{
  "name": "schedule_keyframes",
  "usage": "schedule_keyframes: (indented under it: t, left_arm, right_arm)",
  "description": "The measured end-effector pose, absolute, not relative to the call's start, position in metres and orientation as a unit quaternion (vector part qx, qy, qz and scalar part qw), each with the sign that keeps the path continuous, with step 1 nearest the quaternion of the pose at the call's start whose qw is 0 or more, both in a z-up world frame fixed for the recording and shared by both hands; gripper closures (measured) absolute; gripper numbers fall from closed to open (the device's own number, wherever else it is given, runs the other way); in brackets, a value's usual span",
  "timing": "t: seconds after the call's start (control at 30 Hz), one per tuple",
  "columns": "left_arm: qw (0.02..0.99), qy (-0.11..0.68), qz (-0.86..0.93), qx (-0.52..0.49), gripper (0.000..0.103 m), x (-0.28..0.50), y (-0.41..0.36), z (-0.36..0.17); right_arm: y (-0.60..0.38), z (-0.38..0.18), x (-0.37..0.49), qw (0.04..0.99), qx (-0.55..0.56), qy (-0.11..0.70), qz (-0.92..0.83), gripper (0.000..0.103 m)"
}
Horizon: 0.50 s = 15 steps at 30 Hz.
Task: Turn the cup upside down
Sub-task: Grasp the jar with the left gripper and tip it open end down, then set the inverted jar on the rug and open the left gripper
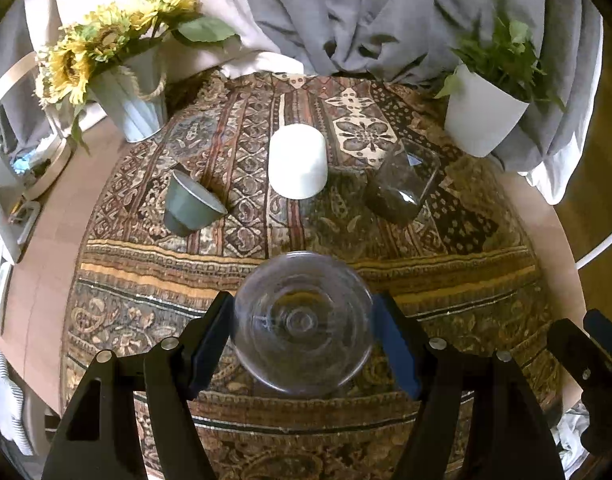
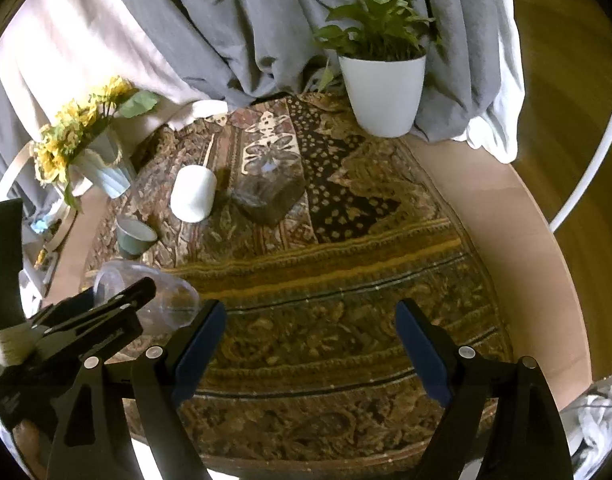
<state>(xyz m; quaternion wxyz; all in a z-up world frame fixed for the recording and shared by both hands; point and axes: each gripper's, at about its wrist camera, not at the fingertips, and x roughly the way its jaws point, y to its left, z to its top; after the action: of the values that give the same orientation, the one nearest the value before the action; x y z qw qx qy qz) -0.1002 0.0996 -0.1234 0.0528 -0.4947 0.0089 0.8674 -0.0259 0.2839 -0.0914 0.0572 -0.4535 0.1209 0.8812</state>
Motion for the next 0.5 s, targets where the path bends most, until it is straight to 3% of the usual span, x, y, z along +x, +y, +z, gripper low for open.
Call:
schedule_keyframes:
  t: [0.5]
  left_arm:
    - [0.069,0.010,0.860,-0.506,0.033,-0.121,0.098,-0.126]
  right_arm:
    - [0.278,-0.087,-0.040,0.074,-0.452,0.124,0.880,0.017]
